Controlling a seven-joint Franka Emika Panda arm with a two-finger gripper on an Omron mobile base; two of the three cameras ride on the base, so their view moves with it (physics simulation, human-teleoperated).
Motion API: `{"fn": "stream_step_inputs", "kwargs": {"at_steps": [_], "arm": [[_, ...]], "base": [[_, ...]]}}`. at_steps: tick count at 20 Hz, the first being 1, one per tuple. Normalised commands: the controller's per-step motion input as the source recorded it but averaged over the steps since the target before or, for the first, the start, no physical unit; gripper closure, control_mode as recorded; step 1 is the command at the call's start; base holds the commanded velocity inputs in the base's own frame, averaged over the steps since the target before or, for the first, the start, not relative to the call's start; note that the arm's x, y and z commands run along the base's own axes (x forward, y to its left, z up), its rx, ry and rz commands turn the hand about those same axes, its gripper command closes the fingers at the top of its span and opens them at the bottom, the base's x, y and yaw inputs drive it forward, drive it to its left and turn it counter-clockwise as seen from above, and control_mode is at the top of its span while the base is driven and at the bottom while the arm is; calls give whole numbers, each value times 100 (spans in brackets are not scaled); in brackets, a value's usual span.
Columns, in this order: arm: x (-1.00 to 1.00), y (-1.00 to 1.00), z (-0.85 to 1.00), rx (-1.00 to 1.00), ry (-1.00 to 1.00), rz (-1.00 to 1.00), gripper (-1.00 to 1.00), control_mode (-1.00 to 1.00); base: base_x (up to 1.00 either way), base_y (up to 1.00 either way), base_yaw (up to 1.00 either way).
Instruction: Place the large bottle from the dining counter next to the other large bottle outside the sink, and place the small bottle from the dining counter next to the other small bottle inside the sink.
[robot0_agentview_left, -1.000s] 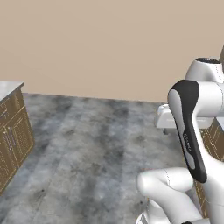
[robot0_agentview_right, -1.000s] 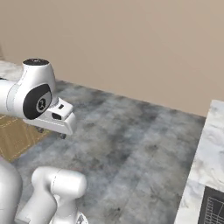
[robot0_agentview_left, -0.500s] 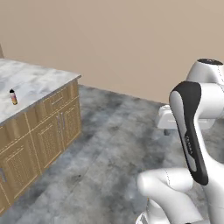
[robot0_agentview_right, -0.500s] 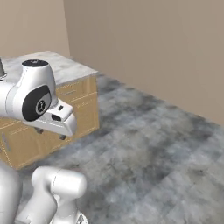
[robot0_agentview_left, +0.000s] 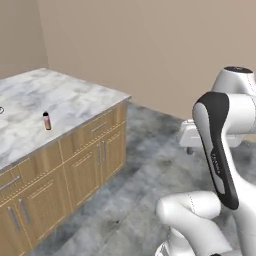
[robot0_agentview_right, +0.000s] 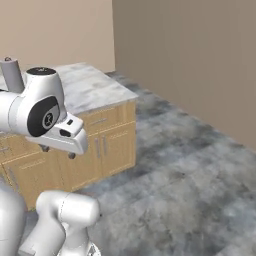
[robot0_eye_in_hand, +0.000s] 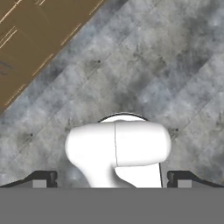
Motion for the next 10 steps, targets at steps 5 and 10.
{"fn": "stream_step_inputs", "kwargs": {"at_steps": [5,10], "arm": [[0,0,0,0,0,0,-100,100],[0,0,0,0,0,0,-100,100]], "base": [[100,2,31],[100,1,34]]}}
